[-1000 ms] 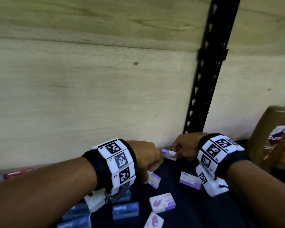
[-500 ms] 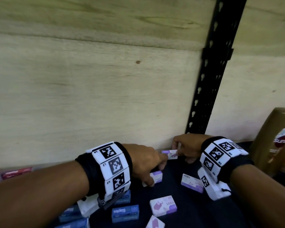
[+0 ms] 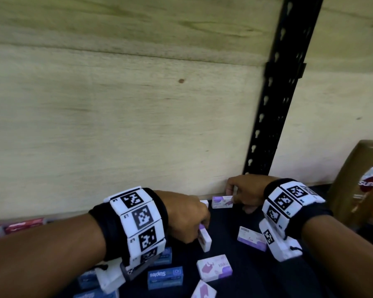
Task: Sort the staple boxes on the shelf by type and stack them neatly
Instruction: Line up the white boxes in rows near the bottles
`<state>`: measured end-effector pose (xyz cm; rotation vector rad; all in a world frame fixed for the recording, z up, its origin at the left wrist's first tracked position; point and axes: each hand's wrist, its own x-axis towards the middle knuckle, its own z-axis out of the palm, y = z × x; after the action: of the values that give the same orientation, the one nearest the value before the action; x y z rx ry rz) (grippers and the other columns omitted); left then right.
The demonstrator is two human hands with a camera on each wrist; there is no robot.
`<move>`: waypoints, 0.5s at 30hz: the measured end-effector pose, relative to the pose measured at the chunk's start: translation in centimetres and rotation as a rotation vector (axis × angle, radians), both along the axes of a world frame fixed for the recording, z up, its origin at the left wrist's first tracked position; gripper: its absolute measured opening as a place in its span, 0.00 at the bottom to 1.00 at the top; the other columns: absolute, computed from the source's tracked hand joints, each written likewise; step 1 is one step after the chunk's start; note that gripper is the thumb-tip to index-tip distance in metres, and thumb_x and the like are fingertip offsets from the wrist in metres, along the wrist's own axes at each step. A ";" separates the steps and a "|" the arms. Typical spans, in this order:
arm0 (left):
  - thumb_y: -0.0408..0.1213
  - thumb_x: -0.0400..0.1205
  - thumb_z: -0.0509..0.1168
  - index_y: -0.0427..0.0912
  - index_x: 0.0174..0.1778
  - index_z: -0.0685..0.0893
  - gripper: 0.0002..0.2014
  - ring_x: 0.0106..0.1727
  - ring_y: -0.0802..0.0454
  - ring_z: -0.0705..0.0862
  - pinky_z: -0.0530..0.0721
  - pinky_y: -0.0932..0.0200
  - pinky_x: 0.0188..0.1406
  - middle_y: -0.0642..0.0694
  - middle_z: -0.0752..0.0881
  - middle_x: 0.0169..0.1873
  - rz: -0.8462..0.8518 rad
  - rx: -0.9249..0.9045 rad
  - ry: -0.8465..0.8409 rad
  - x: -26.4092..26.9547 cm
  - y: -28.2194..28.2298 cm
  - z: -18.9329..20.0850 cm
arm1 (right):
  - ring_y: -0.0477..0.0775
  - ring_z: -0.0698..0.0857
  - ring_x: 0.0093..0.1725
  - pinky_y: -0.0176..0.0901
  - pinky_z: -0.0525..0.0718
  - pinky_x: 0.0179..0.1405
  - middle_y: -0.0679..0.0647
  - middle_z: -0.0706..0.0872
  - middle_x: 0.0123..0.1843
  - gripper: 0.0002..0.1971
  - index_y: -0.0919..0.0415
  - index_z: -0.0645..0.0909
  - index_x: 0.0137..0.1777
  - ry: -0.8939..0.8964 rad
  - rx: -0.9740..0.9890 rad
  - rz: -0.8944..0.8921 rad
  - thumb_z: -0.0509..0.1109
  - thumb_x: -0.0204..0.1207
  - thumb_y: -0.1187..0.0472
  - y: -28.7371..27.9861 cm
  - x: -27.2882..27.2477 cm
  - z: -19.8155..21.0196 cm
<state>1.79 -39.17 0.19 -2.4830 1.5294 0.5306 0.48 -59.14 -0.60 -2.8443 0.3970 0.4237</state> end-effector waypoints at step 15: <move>0.50 0.83 0.67 0.47 0.56 0.86 0.12 0.49 0.45 0.83 0.75 0.55 0.41 0.50 0.76 0.41 0.107 0.036 -0.237 -0.2 0.5 -0.3 | 0.50 0.78 0.28 0.44 0.82 0.43 0.44 0.79 0.17 0.17 0.58 0.78 0.35 0.220 -0.193 -0.033 0.73 0.78 0.47 1.5 -2.9 2.0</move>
<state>1.58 -38.67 -0.10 -2.5058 1.2936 0.2644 -2.42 -57.68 1.42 -2.9799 0.5522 0.7332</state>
